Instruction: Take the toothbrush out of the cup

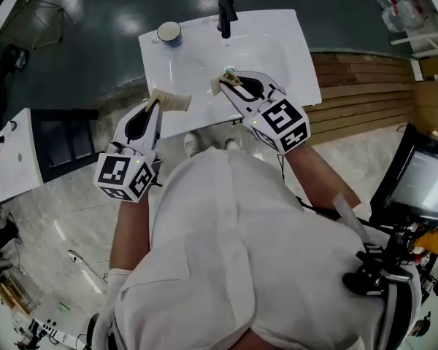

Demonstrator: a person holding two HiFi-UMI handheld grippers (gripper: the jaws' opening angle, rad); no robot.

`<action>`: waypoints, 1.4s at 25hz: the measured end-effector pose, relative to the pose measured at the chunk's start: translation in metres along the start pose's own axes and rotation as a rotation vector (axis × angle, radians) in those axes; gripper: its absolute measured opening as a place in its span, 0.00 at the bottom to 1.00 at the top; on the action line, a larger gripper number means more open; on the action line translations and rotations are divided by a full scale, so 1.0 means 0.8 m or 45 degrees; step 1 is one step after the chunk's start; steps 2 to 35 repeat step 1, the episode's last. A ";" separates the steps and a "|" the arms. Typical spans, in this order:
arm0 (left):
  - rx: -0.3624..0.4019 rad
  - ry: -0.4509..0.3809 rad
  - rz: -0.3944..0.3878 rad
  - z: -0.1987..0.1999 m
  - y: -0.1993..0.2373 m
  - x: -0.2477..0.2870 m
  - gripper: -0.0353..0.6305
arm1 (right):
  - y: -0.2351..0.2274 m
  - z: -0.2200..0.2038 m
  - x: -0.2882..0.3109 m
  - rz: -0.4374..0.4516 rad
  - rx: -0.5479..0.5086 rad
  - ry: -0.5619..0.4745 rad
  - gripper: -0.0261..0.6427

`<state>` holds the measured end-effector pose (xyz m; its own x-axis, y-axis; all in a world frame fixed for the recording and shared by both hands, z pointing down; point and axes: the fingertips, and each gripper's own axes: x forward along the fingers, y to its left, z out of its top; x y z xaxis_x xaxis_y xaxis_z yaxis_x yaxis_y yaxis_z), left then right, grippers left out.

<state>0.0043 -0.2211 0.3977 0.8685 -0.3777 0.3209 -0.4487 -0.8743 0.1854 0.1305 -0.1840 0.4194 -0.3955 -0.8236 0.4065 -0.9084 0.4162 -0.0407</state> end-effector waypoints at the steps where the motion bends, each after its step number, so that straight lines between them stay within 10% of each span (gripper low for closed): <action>1: 0.000 0.001 -0.004 0.000 0.003 -0.001 0.06 | 0.002 0.001 0.003 0.002 -0.002 -0.001 0.11; 35: 0.000 0.001 -0.004 0.000 0.003 -0.001 0.06 | 0.002 0.001 0.003 0.002 -0.002 -0.001 0.11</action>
